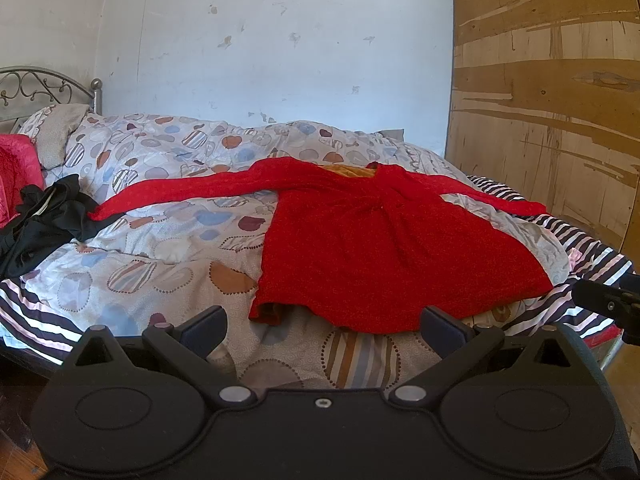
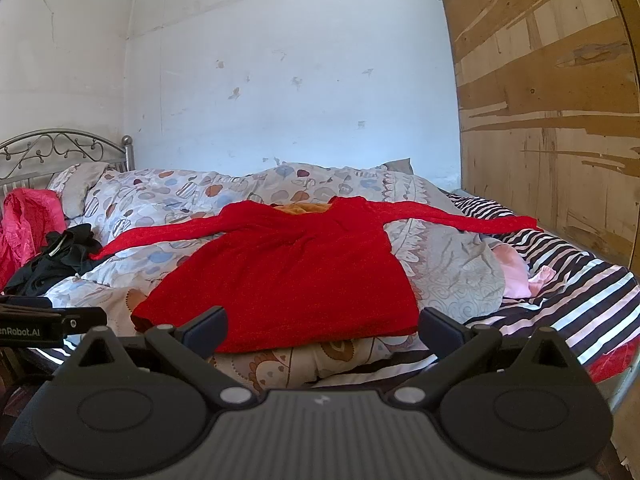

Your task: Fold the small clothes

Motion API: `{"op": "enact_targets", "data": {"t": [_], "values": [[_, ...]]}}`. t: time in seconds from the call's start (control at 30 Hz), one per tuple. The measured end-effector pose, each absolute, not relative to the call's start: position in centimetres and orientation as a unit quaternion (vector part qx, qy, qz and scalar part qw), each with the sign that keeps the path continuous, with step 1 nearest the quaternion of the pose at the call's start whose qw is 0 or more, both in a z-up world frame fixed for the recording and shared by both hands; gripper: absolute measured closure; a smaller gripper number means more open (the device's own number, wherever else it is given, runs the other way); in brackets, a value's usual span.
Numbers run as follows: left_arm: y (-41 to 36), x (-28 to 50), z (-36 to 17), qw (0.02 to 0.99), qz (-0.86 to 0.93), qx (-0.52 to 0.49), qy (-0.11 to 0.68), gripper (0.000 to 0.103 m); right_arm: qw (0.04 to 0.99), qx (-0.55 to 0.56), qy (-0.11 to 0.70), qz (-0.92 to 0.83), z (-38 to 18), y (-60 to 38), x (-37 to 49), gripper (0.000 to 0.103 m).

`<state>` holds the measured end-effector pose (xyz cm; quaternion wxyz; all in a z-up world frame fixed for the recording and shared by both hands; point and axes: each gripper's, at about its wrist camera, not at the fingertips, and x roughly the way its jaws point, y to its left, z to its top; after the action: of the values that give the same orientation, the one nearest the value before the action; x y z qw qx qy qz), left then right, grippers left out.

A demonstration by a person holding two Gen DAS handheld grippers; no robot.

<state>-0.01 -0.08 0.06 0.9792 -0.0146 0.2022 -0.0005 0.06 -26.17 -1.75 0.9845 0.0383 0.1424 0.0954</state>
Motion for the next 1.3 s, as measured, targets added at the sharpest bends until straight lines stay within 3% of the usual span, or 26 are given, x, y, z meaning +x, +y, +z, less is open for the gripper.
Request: {"op": "enact_targets", "data": {"t": [1.3], "values": [[-0.01, 0.00, 0.04, 0.979, -0.001, -0.016, 0.202, 0.001, 0.985, 0.037, 0.144, 0.092, -1.93, -26.08, 0.12, 0.000]]}}
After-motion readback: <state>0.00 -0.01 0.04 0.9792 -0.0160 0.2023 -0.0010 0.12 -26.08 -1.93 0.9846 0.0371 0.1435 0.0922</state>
